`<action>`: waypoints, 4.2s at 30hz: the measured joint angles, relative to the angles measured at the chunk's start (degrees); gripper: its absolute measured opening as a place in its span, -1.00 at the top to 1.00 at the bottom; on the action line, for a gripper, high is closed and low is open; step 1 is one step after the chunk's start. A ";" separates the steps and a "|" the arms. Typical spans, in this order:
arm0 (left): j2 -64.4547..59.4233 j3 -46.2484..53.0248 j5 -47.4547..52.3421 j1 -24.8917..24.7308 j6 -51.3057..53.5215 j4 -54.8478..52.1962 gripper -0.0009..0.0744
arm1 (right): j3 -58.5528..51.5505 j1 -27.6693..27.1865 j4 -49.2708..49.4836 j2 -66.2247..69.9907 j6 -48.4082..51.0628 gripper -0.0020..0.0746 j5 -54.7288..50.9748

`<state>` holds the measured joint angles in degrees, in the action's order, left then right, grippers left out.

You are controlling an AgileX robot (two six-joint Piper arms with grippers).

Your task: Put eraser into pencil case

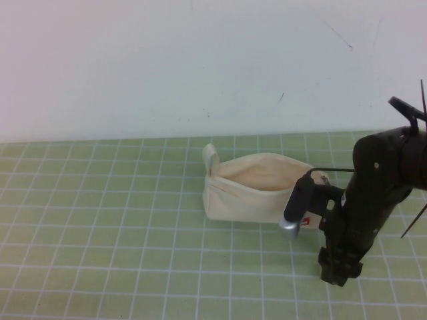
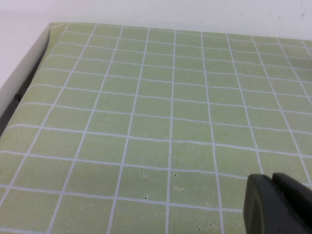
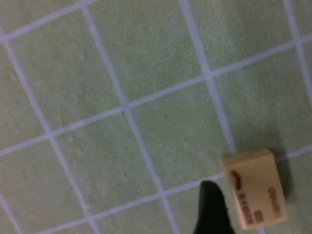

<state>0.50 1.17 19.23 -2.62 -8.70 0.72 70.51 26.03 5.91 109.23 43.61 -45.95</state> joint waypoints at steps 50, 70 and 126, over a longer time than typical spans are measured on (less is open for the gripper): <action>0.00 0.00 0.00 0.00 0.00 0.00 0.98 | 36.80 0.00 7.79 7.17 -0.08 0.44 -12.22; 0.00 0.00 0.00 0.00 0.00 0.00 0.98 | 57.98 0.00 -2.89 9.15 -5.73 0.85 -23.60; 0.00 0.00 0.00 0.00 0.00 0.14 0.98 | -47.47 -12.69 -6.50 -87.61 -16.01 0.95 26.95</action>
<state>0.50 1.17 19.23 -2.62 -8.70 0.86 23.04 13.34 -0.59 21.62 27.60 -19.00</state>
